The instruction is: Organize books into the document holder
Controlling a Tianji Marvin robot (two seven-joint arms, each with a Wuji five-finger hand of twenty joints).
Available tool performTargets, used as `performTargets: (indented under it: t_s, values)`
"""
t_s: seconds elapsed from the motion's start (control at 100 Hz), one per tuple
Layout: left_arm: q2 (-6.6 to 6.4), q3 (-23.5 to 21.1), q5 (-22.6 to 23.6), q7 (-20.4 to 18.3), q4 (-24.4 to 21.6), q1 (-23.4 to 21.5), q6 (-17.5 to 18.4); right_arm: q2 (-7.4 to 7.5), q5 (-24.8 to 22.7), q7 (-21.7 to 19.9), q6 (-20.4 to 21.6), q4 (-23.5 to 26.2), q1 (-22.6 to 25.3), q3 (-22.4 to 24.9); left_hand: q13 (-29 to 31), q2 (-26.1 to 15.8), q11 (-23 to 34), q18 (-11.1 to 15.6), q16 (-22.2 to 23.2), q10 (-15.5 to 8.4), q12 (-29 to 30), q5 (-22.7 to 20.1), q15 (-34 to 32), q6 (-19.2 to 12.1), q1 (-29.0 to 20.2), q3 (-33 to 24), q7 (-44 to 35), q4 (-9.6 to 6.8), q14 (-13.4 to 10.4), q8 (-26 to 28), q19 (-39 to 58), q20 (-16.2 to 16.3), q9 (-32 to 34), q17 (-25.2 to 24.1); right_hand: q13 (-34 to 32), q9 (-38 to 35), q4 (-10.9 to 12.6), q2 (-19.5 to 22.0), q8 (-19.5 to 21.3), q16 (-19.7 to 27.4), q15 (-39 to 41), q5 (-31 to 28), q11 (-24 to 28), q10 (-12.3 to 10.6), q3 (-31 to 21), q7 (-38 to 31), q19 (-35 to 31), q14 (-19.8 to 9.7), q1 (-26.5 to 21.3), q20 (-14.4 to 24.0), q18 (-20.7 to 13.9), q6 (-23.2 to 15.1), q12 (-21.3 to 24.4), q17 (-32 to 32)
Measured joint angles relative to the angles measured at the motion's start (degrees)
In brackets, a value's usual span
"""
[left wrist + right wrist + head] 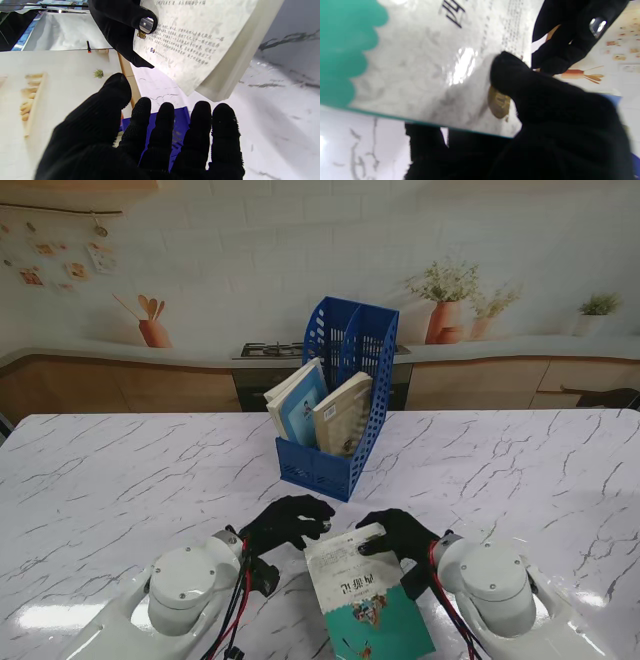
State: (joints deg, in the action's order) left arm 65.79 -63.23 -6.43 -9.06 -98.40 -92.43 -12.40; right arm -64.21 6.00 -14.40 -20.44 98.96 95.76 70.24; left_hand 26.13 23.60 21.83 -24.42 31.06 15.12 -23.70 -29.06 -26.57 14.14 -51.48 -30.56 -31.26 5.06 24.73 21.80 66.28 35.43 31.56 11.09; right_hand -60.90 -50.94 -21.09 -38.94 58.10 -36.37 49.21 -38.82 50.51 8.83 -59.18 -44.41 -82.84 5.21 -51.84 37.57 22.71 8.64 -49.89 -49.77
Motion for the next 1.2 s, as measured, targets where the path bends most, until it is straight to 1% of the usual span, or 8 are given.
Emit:
performTargets:
  t_s: [0.16,0.33,0.45,0.48,0.64,0.92,1.07,1.2]
  values:
    - [-0.75,-1.9,5.5,-0.2,-3.2,-1.2,3.0,0.03,-3.5,1.4,4.0,3.8,1.6,1.8,-5.1,-0.1,-3.1,-0.5,-2.9,-0.5,1.8,0.0,6.3,0.0,1.4,2.8,4.0,-0.01,0.4,-1.4,-8.3,-4.0,-2.7,-6.6,0.0,0.0,0.0,0.0,0.7,-0.2,0.2,0.0,0.0,0.0,0.0,0.0,-0.1,0.0,0.0,0.9,0.3,0.0,-1.1,0.0]
    - [-1.62,-2.9,7.6,-1.7,-4.9,-0.4,4.8,0.24,-5.0,1.9,6.1,6.9,2.1,3.7,-8.0,-0.4,-5.1,-0.5,-4.5,-0.6,2.4,0.6,10.3,-0.5,3.0,4.9,8.0,-0.01,0.3,-2.2,-15.4,-8.7,-5.0,-10.7,0.0,0.0,0.0,0.0,0.8,-0.2,0.6,-0.2,0.0,0.0,0.0,0.0,-1.2,0.0,0.0,1.4,0.6,0.0,-1.8,0.0]
    - [-2.05,-2.7,9.7,-2.3,-5.0,1.7,6.3,0.47,-8.3,1.9,7.4,9.1,2.4,4.9,-9.9,-0.5,-6.7,-0.5,-5.6,-0.5,2.9,1.4,12.8,-0.6,3.0,6.2,10.1,-0.02,0.2,-2.8,-20.3,-11.7,-7.3,-12.3,0.0,0.0,0.0,0.0,0.8,-0.2,0.7,-0.5,0.0,0.0,0.0,0.0,-1.2,0.0,0.0,1.9,0.7,0.0,-2.1,0.0]
    - [-2.18,-2.5,10.2,-2.6,-4.8,2.6,7.0,0.55,-9.0,1.9,7.8,9.6,2.5,5.3,-10.3,-0.5,-7.0,-0.6,-5.8,-0.5,3.0,2.0,13.2,-0.6,3.0,6.2,10.8,-0.68,0.1,-2.9,-21.2,-12.3,-7.6,-12.7,0.0,0.0,0.0,0.0,0.8,-0.4,0.7,-0.5,0.0,0.0,0.0,0.0,-1.2,0.0,0.0,2.1,0.8,0.0,-2.1,0.0]
    - [-2.77,-0.2,11.6,-3.8,-3.4,7.8,10.6,1.05,-9.2,1.2,10.1,10.7,2.1,6.0,-12.8,-0.5,-9.0,-0.5,-7.2,-0.4,3.7,3.5,16.4,-0.6,4.2,7.6,13.4,-1.16,-0.7,-3.6,-27.9,-15.3,-10.7,-14.9,0.0,0.0,0.0,0.0,0.8,-1.2,0.7,-0.6,0.0,0.0,0.1,0.0,-1.4,0.0,0.0,3.2,0.8,0.0,-2.6,0.0]
    - [-3.06,4.2,12.3,-7.7,0.1,15.6,13.8,1.4,-11.9,1.0,12.5,11.5,0.8,6.0,-14.9,-0.6,-10.5,-0.4,-8.3,-0.4,4.2,3.6,17.8,-0.6,6.1,7.7,14.8,-1.18,-1.2,-3.6,-34.0,-16.3,-11.7,-15.7,0.0,0.0,0.0,0.0,0.8,-1.6,0.9,-0.6,0.0,0.0,0.2,0.0,-2.5,0.0,0.0,3.8,0.8,0.0,-3.3,0.3]
    - [-3.29,4.9,12.1,-9.7,0.4,16.8,14.0,1.42,-12.6,1.1,13.1,11.8,0.4,6.1,-14.3,-0.6,-11.4,-0.4,-8.4,3.3,5.5,2.9,17.8,-0.6,6.5,7.7,14.7,-1.18,-1.2,-3.6,-34.5,-16.3,-10.7,-14.7,0.0,0.0,0.0,0.0,0.8,-1.6,1.1,-0.6,0.0,0.0,0.3,0.0,-2.9,0.0,0.0,3.9,0.8,0.0,-3.9,0.3]
    - [-3.58,5.6,12.0,-11.7,1.4,17.7,14.1,1.41,-13.4,1.8,13.8,12.3,0.3,6.7,-10.6,-0.6,-10.6,-0.4,-8.2,3.4,5.6,2.8,16.5,0.1,7.3,7.5,13.3,-1.18,-1.1,-1.6,-34.2,-14.7,-9.2,-12.7,0.1,0.0,0.0,0.0,1.0,-1.6,1.4,-0.6,0.0,0.0,0.3,0.0,-3.3,0.0,0.0,4.4,0.8,0.0,-4.1,0.3]
